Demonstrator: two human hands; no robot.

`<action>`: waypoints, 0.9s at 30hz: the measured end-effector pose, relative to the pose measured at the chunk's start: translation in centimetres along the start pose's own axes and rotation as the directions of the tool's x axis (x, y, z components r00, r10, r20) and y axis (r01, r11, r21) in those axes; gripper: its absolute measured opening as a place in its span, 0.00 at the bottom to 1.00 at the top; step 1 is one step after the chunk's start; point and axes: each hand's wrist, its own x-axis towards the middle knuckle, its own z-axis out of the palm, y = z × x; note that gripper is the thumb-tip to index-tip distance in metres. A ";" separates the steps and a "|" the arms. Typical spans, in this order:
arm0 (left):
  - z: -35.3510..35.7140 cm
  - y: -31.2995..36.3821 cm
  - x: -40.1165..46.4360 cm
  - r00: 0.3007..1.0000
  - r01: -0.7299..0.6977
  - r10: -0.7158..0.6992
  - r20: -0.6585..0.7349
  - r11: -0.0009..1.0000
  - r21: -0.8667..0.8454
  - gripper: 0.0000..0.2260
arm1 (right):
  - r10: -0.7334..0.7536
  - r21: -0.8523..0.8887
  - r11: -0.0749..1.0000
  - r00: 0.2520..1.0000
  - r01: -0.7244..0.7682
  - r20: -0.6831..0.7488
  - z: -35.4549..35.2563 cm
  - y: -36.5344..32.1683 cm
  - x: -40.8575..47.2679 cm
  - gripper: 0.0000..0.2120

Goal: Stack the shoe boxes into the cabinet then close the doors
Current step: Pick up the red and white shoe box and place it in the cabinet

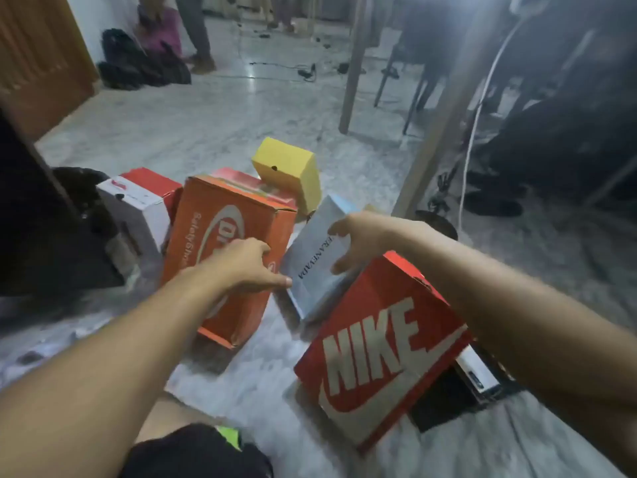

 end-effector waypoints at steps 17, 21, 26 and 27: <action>23.2 5.5 1.9 0.735 0.574 -0.504 0.454 0.106 -0.812 0.23 | 0.179 0.124 0.979 0.976 -0.164 -0.125 6.9 11.9 -7.1 0.21; 26.2 6.0 1.0 0.655 0.628 -0.531 0.538 -0.014 -0.778 0.18 | 0.218 0.133 0.971 0.964 -0.198 -0.155 8.2 11.6 -7.5 0.22; 29.4 5.1 0.9 0.604 0.721 -0.492 0.627 0.002 -0.693 0.18 | 0.254 0.151 0.964 0.919 -0.217 -0.301 9.5 11.5 -8.4 0.27; 30.1 4.9 1.2 0.599 0.729 -0.478 0.643 -0.007 -0.684 0.19 | 0.263 0.157 0.962 0.912 -0.224 -0.314 9.7 11.4 -8.5 0.25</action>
